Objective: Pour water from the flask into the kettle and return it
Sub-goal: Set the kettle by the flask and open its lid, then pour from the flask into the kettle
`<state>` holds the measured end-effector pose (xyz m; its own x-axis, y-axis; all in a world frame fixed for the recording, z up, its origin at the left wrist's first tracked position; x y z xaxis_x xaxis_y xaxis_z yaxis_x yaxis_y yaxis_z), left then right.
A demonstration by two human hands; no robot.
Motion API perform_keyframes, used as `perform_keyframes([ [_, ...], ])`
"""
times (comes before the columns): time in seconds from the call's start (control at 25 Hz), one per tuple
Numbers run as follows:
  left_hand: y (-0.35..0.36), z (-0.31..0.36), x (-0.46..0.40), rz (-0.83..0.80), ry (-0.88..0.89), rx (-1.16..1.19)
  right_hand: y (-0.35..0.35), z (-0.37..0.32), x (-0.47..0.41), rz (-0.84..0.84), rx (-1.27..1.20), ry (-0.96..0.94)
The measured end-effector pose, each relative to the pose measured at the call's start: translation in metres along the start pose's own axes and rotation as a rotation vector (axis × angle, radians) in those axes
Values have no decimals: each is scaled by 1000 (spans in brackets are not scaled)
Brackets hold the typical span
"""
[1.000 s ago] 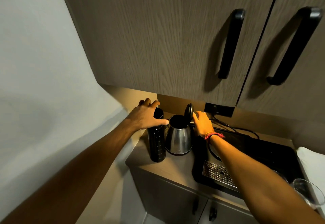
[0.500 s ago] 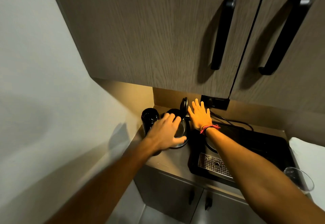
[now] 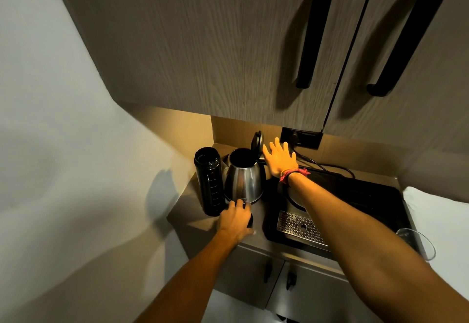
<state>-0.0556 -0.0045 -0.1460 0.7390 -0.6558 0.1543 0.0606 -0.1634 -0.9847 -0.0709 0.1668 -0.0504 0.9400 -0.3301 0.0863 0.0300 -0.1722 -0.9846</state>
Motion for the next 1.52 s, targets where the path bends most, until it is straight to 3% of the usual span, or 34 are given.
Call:
perform_keyframes([
  [0.2,-114,12,23,674,253,86,-4,-1,0,43,38,-7],
  [0.28,-165,-11,19,835,193,170,-5,-4,1,60,43,-18],
  [0.36,-195,-55,7,880,-16,260,-7,-7,1,75,21,-38],
  [0.48,-176,-131,-10,698,-283,727,-14,-8,2,122,-45,-28],
  [0.56,-135,-151,-22,443,-283,1282,-16,-6,3,137,-71,-12],
  [0.64,-106,-149,-28,265,-258,1557,-14,-7,4,114,-53,-7],
  [1.0,-85,-150,-36,230,-352,1519,-11,-5,7,78,-92,29],
  [1.16,-101,-150,-36,240,-350,1337,-13,0,7,104,-194,77],
  [1.52,-132,-131,-54,169,-343,882,-12,0,10,75,-172,59],
])
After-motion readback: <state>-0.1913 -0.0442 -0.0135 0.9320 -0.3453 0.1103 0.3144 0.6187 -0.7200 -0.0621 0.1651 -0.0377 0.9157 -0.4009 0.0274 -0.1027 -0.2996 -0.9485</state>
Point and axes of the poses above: each hand's wrist, its own x-axis away from the middle knuckle, its own y-axis out of the palm, z = x × y, the point moved 10 cm from there along -x, towards the middle knuckle, and after that the axes turned 13 degrees about -y, right-handed, at the moved point
